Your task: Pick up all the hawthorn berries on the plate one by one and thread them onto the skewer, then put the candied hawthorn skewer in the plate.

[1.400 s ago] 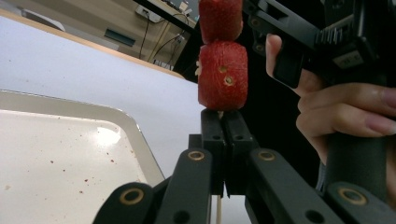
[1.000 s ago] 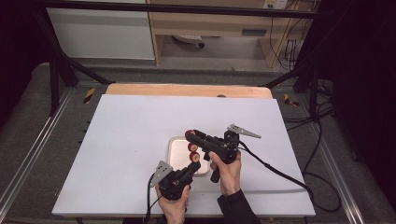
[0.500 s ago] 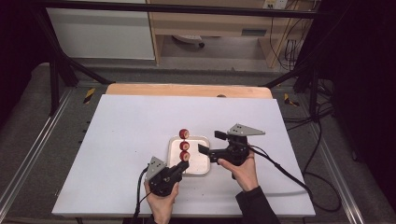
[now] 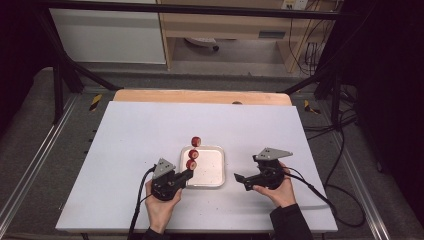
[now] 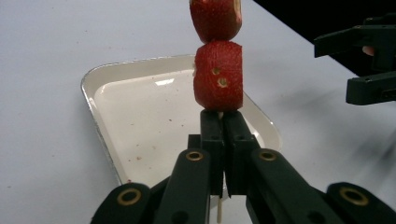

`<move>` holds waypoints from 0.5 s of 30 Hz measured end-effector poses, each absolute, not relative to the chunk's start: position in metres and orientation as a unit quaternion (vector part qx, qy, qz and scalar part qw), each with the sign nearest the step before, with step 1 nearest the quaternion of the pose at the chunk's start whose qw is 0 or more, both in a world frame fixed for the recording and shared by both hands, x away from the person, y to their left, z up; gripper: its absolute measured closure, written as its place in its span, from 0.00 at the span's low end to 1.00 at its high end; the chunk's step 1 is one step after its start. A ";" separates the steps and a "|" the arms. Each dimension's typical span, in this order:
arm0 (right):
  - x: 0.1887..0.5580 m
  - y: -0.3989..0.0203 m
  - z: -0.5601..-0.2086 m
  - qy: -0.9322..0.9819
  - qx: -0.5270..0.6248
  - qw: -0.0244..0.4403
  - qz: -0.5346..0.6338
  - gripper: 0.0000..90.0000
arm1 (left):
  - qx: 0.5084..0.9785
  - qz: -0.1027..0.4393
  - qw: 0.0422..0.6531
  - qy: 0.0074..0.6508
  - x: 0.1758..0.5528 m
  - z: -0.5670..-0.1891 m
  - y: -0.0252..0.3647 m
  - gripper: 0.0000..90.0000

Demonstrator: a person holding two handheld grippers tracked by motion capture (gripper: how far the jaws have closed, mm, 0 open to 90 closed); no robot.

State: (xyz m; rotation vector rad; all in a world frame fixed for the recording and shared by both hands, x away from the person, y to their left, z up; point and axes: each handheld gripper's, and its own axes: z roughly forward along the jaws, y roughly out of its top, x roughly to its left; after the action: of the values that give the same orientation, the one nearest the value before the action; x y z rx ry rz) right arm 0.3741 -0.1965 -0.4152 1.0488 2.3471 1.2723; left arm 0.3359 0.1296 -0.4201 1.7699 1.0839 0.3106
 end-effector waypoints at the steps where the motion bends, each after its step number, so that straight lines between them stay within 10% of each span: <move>1: 0.373 -0.200 -0.418 0.810 0.367 0.137 0.437 0.01 | 0.734 0.129 0.495 0.448 0.337 -0.418 0.131 0.98; 15: 0.358 -0.238 -0.438 0.805 0.385 0.137 0.430 0.01 | 0.800 0.131 0.410 0.418 0.362 -0.396 0.127 0.98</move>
State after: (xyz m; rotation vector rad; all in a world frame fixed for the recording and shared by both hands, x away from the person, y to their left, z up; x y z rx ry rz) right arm 0.3577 -0.2377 -0.4382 1.1147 2.3294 1.2427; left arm 0.3622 0.1272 -0.3960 2.0153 1.0515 0.3308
